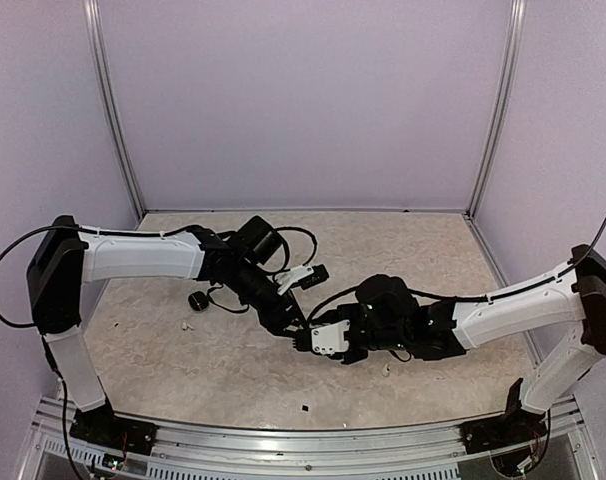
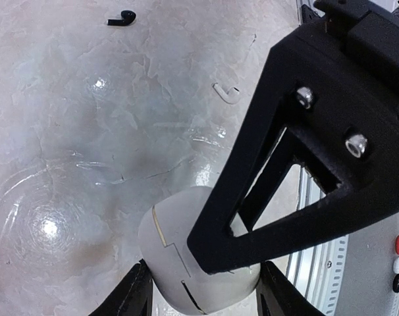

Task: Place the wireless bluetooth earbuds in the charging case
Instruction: Pass from the left arm to the right

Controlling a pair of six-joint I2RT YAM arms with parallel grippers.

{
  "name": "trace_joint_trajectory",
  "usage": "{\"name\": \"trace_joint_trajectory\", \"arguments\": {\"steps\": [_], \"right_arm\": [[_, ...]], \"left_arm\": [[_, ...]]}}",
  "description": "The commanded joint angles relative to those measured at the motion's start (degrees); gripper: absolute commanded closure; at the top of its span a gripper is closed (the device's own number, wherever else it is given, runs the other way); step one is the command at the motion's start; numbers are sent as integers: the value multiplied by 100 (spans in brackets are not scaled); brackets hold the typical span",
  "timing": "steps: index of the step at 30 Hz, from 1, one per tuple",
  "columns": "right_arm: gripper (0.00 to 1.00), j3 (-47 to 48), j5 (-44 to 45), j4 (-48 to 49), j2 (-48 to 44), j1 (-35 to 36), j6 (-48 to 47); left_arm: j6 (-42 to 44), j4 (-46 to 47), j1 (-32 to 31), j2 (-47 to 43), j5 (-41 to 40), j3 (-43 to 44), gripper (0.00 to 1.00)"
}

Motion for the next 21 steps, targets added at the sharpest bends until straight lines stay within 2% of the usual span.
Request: {"name": "trace_joint_trajectory", "arguments": {"steps": [1,5,10,13,16,17,21], "right_arm": [[59,141,274,-146,131,116,-252],[69,119,392,-28,119,120,-278],[79,-2,330,239,-100,125,-45],[82,-122,253,478,-256,80,158],[84,-231,137,658,-446,-34,477],[84,-281,75,742,-543,-89,592],[85,-434,-476,1091,-949,-354,1200]], "left_arm": [[-42,-45,-46,87,126,188,58],[-36,-54,-55,97,87,179,57],[54,70,-71,-11,-72,116,48],[48,375,-73,-293,-243,-38,34],[-32,839,-20,-751,-407,-323,5],[-76,1039,14,-894,-441,-445,2],[-300,2081,110,-1741,-750,-1059,1]]}}
